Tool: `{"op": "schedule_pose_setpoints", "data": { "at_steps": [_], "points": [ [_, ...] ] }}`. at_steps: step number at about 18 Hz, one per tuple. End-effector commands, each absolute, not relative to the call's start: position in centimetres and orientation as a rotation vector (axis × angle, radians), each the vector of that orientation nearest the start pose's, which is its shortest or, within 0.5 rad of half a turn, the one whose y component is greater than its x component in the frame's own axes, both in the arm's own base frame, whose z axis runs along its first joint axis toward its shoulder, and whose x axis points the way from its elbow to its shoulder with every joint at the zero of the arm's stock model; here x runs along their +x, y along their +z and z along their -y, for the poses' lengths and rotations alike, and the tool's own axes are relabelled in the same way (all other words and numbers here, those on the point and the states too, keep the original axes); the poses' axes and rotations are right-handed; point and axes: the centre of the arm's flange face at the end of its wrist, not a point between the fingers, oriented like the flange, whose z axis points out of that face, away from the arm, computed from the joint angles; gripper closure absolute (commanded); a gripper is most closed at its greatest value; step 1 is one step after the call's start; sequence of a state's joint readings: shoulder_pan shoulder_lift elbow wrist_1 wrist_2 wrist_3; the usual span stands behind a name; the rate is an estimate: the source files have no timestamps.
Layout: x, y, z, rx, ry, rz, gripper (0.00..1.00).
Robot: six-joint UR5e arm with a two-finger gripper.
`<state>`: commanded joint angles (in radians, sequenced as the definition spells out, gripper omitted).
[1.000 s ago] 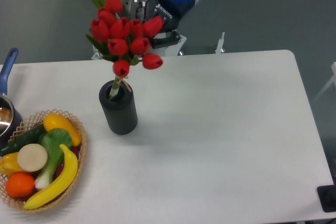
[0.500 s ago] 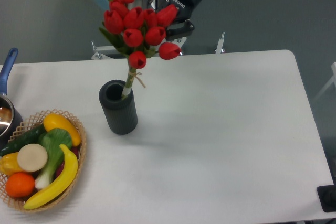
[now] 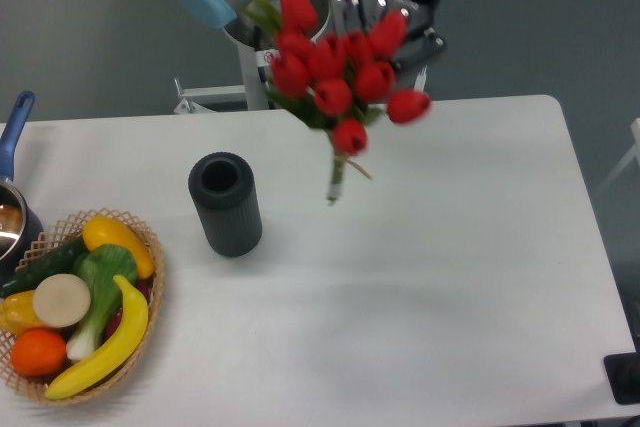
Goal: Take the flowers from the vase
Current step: 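Carry the held tulips away from the vase and lower them over the table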
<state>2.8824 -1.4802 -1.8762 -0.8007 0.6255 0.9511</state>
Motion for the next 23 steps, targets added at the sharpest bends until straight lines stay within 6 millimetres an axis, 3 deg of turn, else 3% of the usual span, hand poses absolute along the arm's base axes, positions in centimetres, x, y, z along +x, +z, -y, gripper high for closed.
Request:
{"op": "schedule_pose_setpoints", "data": {
  "at_steps": [3,7,9,11,18,21,23],
  "points": [
    [-41.4,50.2,-34.4,-2.199,0.157,0.072,1.0],
    [-44.8,48.9,-40.8,-2.4,0.289,0.009,1.0],
    [-45.6,47.6,-44.3,-2.517,0.353,-0.018,1.0],
    [-45.9,46.2,-46.6,-2.615,0.386,-0.032,1.0],
    [-47.4,41.4,-48.3,-2.826,0.441,-0.156,1.0],
    [-49.0,40.1,-49.0,-2.923,0.369,-0.173,1.0],
    [-49.0,39.4,-50.1,-2.968,0.3,-0.169,1.0]
  ]
}}
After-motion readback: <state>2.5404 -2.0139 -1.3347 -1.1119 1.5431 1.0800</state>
